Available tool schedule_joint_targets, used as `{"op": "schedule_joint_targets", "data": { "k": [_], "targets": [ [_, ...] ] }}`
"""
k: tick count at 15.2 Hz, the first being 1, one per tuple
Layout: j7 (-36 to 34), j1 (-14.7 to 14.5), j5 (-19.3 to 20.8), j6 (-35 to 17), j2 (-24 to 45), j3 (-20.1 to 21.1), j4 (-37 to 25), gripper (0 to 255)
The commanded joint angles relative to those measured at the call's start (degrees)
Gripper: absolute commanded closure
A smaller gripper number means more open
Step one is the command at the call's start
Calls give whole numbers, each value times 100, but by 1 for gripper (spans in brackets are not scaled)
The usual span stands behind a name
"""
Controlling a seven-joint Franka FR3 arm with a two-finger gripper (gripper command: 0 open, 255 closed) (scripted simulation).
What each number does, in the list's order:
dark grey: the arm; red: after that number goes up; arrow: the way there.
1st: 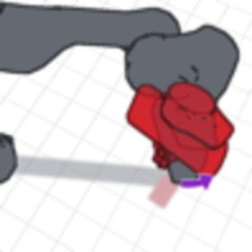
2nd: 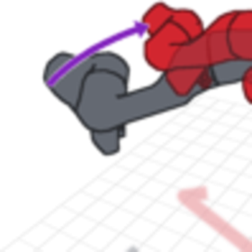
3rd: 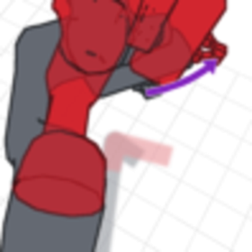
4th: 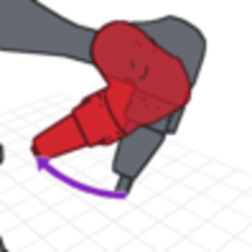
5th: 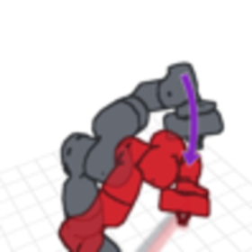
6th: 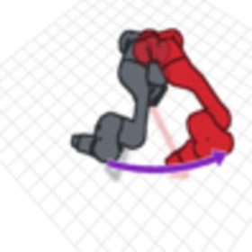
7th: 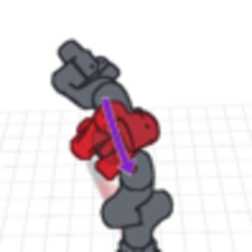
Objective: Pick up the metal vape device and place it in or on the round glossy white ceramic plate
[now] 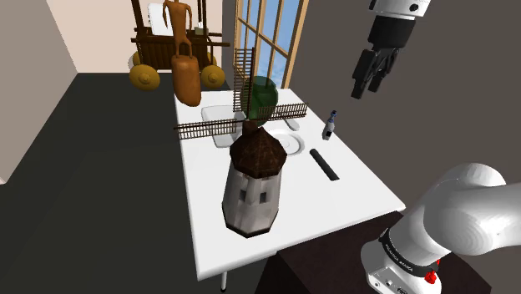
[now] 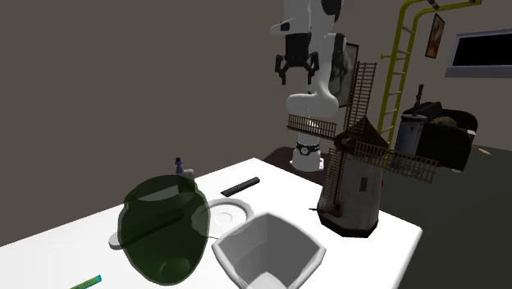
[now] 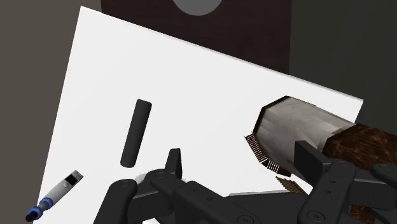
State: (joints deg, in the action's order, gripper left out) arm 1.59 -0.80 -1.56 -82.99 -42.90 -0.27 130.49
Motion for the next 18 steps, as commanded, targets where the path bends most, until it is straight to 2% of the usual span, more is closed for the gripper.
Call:
{"op": "schedule_joint_targets", "data": {
  "k": [1, 10, 18],
  "targets": [
    [0, 0, 0, 0, 0, 0, 0, 0],
    [1019, 271, 497, -1086, 942, -909, 174, 0],
    [1934, 434, 610, -1996, 2220, -1676, -167, 0]
  ]
}}
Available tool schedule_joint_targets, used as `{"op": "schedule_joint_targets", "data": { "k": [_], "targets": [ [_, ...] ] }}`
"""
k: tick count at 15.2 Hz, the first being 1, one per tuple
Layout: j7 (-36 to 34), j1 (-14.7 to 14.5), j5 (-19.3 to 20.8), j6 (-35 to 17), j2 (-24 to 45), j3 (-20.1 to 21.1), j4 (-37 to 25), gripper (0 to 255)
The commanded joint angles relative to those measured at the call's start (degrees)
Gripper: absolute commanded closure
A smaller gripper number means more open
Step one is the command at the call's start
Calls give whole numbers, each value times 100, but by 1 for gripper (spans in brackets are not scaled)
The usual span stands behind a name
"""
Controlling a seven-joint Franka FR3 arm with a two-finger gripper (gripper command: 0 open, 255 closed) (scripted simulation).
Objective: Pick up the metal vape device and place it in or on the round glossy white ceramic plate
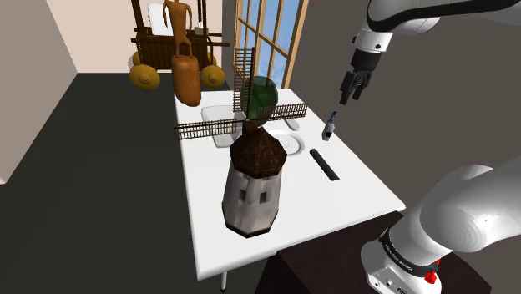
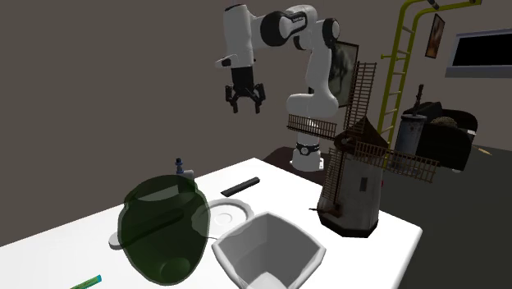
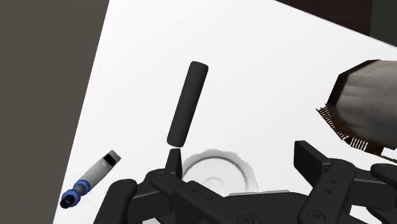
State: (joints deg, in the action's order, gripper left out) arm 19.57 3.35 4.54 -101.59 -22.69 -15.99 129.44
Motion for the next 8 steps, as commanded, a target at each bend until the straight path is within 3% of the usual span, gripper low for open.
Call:
{"op": "schedule_joint_targets", "data": {
  "k": [1, 8],
  "targets": [
    [257, 35, -19, -238, 383, -194, -137, 0],
    [1168, 173, -384, -819, 1807, -738, -871, 0]
  ]
}}
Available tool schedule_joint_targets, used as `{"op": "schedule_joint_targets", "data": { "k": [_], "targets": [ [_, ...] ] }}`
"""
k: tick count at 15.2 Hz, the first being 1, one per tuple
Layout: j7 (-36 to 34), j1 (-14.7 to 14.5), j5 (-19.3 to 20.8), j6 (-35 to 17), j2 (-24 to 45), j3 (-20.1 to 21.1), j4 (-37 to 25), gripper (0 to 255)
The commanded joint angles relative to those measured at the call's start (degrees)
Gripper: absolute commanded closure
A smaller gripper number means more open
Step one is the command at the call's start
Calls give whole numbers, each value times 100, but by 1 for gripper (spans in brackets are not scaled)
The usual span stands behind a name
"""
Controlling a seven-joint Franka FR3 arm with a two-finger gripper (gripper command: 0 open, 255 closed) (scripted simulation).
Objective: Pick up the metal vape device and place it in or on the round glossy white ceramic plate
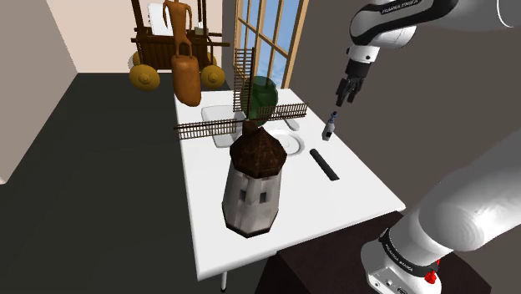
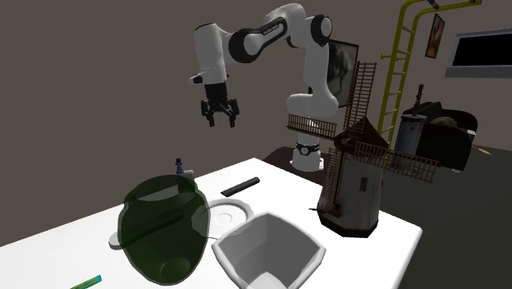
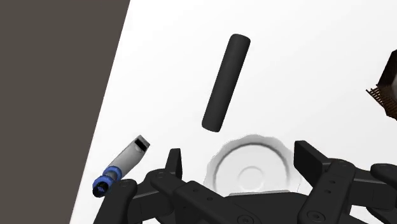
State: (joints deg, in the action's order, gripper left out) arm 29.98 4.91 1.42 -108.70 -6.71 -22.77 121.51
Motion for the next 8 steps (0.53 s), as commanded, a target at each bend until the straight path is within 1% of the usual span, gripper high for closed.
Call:
{"op": "schedule_joint_targets", "data": {
  "k": [1, 4, 8],
  "targets": [
    [265, 49, -157, -167, 429, -119, -214, 0],
    [679, 178, -451, -300, 1110, -254, -666, 0],
    [1194, 446, -884, -368, 2046, -320, -1387, 0]
  ]
}}
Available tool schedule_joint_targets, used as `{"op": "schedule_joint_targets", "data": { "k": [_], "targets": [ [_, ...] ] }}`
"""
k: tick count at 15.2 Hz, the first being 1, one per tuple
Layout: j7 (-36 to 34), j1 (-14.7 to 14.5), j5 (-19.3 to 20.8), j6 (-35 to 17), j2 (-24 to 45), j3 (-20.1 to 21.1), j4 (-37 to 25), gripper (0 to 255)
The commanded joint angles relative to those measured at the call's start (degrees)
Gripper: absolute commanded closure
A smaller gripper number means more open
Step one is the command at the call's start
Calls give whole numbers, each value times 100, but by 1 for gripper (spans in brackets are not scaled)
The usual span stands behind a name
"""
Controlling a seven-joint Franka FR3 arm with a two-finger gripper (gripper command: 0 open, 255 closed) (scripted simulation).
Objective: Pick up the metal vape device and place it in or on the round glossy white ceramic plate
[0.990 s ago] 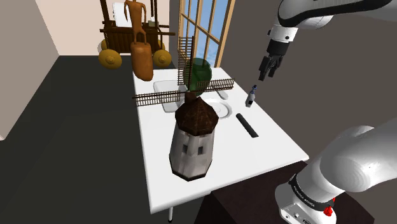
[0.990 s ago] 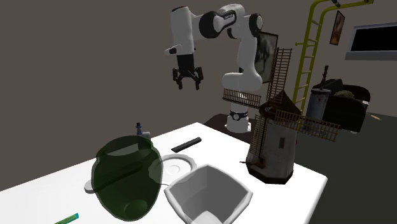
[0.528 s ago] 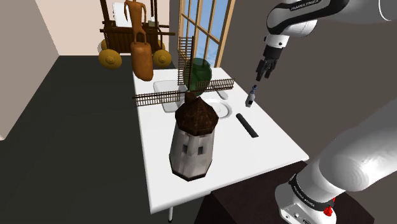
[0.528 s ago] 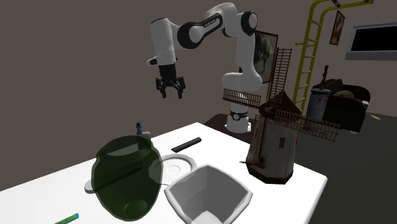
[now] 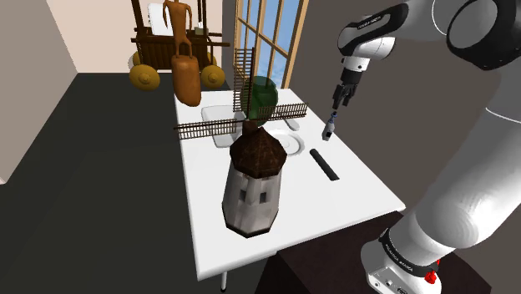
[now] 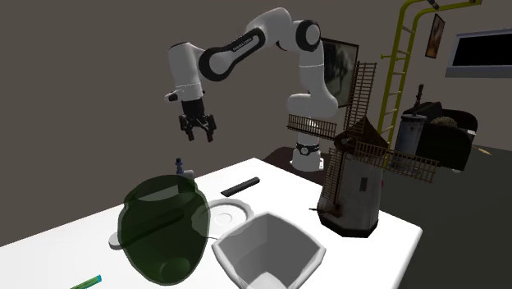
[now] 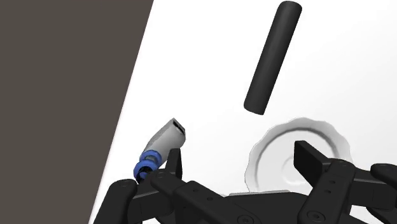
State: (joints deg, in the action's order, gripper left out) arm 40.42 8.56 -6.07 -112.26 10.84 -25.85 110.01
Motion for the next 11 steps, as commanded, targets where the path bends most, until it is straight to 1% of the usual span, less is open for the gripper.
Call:
{"op": "schedule_joint_targets", "data": {
  "k": [1, 5, 8, 11],
  "targets": [
    [265, 162, -242, -9, 528, -12, -439, 0],
    [654, 548, -628, 80, 1481, 57, -1349, 0],
    [842, 841, -840, 209, 2133, 139, -2065, 0],
    [867, 838, -874, 7, 2190, 166, -1915, 0]
  ]
}}
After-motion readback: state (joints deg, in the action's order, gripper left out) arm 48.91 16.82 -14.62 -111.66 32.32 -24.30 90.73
